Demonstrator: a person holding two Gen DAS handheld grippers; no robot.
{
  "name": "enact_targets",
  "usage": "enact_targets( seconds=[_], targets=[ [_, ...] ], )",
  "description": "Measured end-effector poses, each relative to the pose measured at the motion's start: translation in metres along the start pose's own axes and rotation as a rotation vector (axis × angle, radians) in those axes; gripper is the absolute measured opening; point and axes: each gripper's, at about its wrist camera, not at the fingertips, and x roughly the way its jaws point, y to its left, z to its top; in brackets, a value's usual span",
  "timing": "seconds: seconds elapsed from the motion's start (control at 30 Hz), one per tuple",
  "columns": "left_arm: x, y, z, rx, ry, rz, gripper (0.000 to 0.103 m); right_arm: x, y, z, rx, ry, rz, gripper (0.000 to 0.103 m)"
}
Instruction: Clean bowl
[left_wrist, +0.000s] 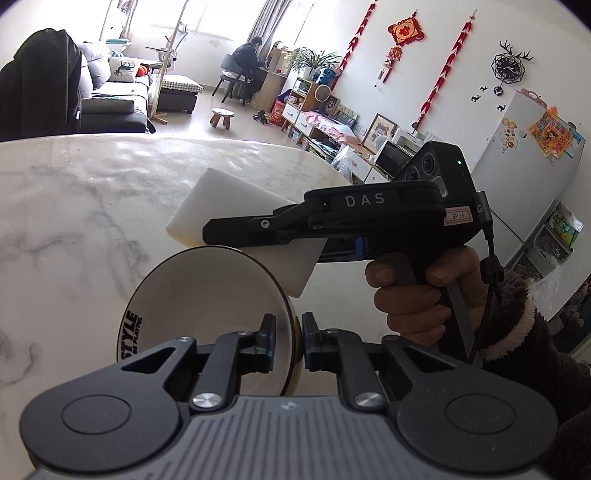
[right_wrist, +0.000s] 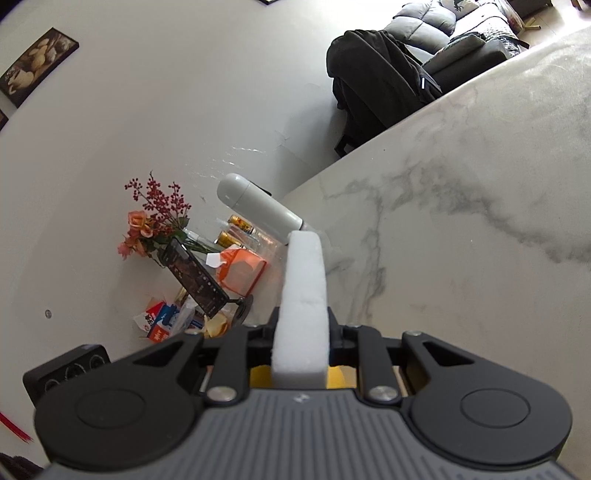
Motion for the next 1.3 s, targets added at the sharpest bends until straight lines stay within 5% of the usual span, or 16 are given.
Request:
enact_targets(
  seconds=[0.77,1.3],
  targets=[
    [0.004,0.006,0.002,0.015,0.004,0.016,0.018,-0.007,0.017,0.002,-0.048,0.018,0.061,0.022],
    [0.006,0.004,0.001,0.02,0.009,0.018,0.02,0.0,-0.019,-0.005,0.058,0.039,0.013,0.022]
  ],
)
